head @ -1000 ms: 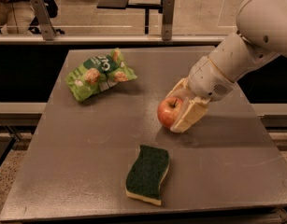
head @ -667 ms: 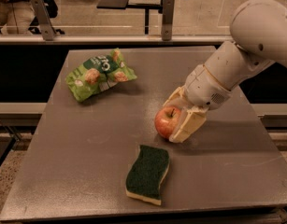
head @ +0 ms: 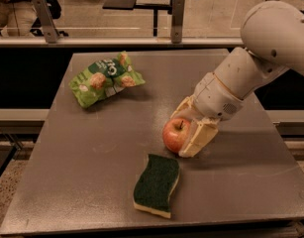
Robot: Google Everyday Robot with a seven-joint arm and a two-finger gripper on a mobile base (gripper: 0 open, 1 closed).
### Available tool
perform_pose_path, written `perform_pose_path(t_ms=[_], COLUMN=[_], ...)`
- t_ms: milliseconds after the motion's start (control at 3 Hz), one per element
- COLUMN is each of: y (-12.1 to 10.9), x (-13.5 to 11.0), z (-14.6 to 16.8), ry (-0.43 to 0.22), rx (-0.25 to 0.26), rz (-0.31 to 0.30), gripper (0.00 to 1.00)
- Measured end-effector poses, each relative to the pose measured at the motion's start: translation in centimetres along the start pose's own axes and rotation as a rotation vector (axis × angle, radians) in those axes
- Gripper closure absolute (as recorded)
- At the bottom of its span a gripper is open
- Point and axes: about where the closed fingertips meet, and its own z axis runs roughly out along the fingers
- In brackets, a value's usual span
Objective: Move apple near sponge
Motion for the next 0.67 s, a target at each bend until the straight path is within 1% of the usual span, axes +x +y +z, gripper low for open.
perform_pose_path(t_ms=[333, 667], y=[-0.01, -0.01], x=[-0.24, -0.24], z=[0.06, 0.06], ry=[0.001, 0.001], rx=[0.002, 0.002], rz=[-0.004, -0.004], gripper=[0.0, 0.0])
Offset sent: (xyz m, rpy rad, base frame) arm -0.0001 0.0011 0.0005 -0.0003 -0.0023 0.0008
